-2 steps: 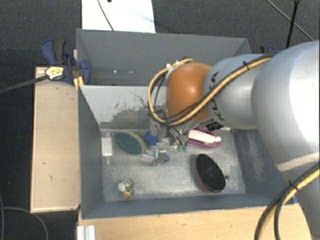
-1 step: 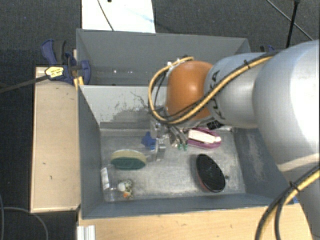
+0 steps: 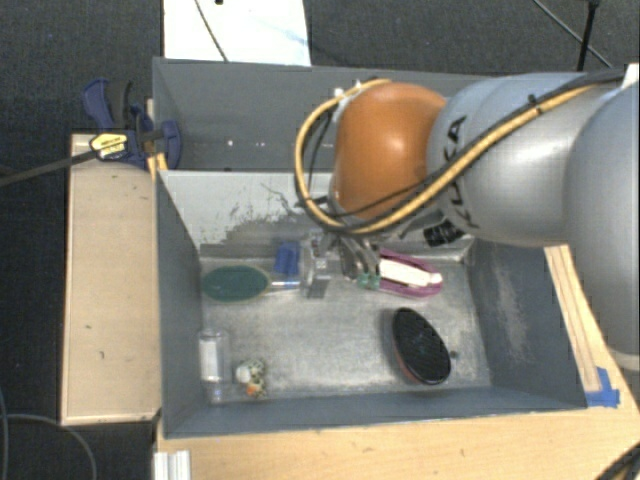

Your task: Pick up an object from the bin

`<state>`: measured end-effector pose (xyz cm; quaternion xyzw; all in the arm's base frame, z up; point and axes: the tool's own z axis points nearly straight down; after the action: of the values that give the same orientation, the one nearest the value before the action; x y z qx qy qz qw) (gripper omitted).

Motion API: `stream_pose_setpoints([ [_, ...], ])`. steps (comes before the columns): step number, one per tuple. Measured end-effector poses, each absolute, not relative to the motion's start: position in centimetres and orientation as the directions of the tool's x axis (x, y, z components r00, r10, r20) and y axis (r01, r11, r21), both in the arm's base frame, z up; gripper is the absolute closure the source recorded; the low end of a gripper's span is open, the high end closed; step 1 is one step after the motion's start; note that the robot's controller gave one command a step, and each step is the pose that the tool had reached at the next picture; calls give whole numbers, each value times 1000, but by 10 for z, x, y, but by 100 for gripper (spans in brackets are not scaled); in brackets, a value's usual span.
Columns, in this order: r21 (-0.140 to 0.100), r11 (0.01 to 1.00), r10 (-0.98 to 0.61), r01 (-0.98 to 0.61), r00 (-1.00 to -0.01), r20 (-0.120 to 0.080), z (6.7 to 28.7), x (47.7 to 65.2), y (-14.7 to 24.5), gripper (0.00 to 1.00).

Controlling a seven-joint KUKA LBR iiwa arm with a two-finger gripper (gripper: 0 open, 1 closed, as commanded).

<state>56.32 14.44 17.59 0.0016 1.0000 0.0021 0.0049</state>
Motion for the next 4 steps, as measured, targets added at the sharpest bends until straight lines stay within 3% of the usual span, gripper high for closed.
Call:
stream_pose_setpoints([
  [1,3,1000,-6,-6,-1000,-7,208,549,149,100],
  [2,6,1000,30,30,-1000,-4,198,558,232,100],
  [3,4,1000,13,13,-1000,-12,323,584,232,100],
  [4,-2,995,-99,-99,-995,7,214,549,188,100],
])
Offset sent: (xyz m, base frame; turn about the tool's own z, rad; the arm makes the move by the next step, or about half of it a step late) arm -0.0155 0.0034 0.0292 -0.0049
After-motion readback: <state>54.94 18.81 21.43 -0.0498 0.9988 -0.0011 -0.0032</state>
